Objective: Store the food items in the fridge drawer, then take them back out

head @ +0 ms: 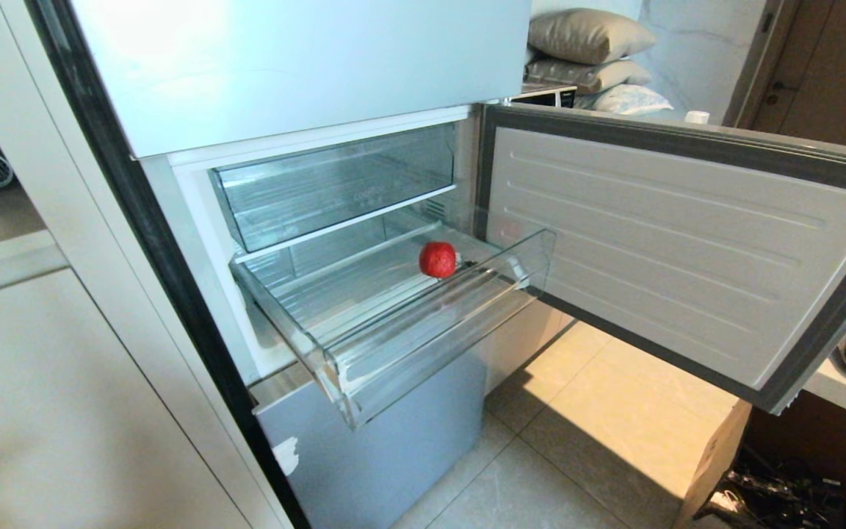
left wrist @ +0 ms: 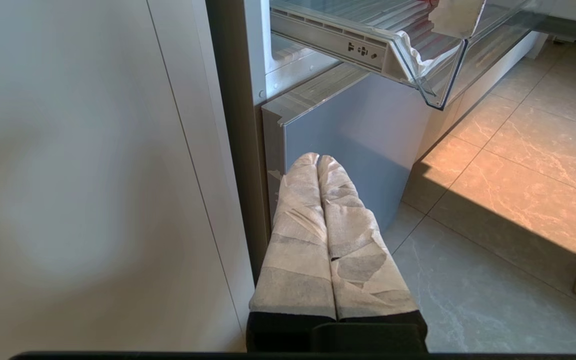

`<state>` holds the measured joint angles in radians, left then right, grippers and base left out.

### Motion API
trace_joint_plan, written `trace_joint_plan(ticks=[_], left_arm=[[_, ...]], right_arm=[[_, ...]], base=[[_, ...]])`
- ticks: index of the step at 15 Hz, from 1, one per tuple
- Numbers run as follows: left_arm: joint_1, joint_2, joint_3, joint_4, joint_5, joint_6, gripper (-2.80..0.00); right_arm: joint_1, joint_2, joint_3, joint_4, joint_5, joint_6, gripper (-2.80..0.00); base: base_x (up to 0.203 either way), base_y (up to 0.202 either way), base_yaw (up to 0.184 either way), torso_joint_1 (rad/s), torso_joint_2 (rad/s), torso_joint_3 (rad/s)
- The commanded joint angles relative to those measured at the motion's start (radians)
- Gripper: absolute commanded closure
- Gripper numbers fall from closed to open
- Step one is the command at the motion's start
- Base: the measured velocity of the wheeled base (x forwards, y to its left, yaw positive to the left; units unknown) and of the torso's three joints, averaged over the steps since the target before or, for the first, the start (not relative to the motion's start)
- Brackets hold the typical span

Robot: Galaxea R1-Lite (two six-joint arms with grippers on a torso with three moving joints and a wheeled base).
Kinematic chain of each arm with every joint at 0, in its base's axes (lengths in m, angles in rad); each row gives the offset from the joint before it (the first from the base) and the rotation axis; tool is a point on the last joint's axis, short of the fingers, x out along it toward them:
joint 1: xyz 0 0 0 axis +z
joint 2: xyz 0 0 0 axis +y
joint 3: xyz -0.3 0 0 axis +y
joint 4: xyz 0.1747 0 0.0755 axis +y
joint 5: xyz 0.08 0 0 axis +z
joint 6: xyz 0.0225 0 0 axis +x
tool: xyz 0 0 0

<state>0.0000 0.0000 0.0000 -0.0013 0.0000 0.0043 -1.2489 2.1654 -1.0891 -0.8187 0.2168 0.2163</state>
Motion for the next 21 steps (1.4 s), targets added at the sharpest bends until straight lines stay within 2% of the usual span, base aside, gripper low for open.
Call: trace_joint_plan(ticks=[1,7,8,16,21], left_arm=[[0.0,0.0,0.002,0.0,0.0,-0.001,0.0],[0.0,0.001,0.002,0.0,0.0,0.0,0.0],[0.0,0.001,0.002,-0.001,0.0,0.0,0.0],[0.0,0.001,0.002,0.0,0.0,0.0,0.0],[0.0,0.0,0.002,0.0,0.0,0.0,0.0]], right_arm=[[0.003,0.064,-0.026,-0.005,0.007,0.0,0.0],[0.003,0.07,-0.025,0.001,0.03,-0.003,0.0],[0.003,0.068,-0.022,0.001,0.031,-0.003,-2.8],[0.002,0.028,0.002,0.003,0.036,-0.003,-2.8],[0.005,-0.088,0.075,0.002,0.038,-0.003,-2.8]], base=[[0.0,0.0,0.0,0.0,0.0,0.0],[0.0,0.0,0.0,0.0,0.0,0.0],[0.0,0.0,0.0,0.0,0.0,0.0],[0.0,0.0,0.0,0.0,0.0,0.0],[0.0,0.0,0.0,0.0,0.0,0.0]])
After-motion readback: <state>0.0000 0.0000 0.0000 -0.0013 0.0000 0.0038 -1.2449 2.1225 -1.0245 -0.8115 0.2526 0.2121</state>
